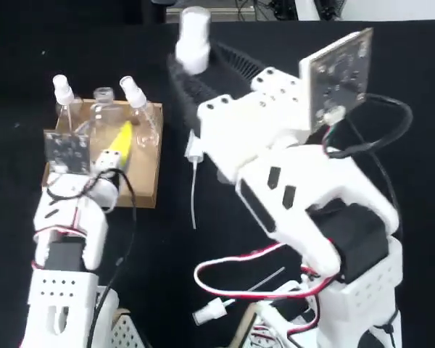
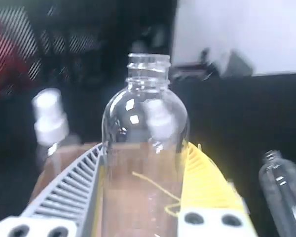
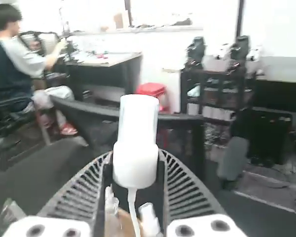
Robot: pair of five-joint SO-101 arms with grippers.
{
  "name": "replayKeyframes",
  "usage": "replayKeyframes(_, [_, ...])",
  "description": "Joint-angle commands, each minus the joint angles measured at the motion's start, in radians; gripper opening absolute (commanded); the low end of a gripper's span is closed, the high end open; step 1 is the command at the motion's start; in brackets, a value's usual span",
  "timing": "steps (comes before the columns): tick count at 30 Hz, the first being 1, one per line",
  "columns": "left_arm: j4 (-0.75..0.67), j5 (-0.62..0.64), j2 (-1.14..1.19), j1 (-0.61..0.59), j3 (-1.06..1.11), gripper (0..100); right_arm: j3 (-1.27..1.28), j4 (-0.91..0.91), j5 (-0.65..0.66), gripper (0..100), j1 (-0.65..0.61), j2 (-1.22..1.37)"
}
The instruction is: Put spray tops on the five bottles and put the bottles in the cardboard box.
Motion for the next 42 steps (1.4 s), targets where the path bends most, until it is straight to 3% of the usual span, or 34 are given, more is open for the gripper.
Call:
replayKeyframes(1, [-0.301, 0.014, -0.003, 0.101, 0.093, 3, -0.05, -0.054, -0.008, 1.1, 0.051, -0.033])
replayKeyframes(6, [-0.899, 0.009, -0.003, 0.28, 0.355, 3, -0.045, -0.078, -0.049, 1.1, 0.074, -0.031])
replayKeyframes(8, [-1.033, 0.008, 0.008, 0.334, 0.348, 3, -0.048, -0.072, -0.124, 1.1, 0.077, -0.033])
replayKeyframes(12, [-1.042, 0.008, -0.003, 0.367, 0.355, 3, -0.045, -0.075, -0.219, 1.1, 0.077, -0.033])
replayKeyframes(21, [-1.04, 0.008, 0.003, 0.36, 0.355, 3, -0.033, -0.075, -0.218, 1.1, 0.077, -0.097])
replayKeyframes(24, [-1.04, 0.008, 0.005, 0.36, 0.354, 3, -0.062, -0.157, -0.216, 1.1, 0.074, -0.154])
replayKeyframes(27, [-1.04, 0.014, 0.006, 0.366, 0.354, 3, -0.105, -0.184, -0.166, 1.1, 0.034, -0.179])
replayKeyframes(34, [-1.04, 0.011, 0.006, 0.363, 0.354, 3, -0.094, -0.133, 0.091, 1.1, -0.253, -0.154])
replayKeyframes(42, [-1.04, 0.011, 0.006, 0.366, 0.354, 3, -0.119, -0.17, 0.232, 1.1, -0.265, -0.012])
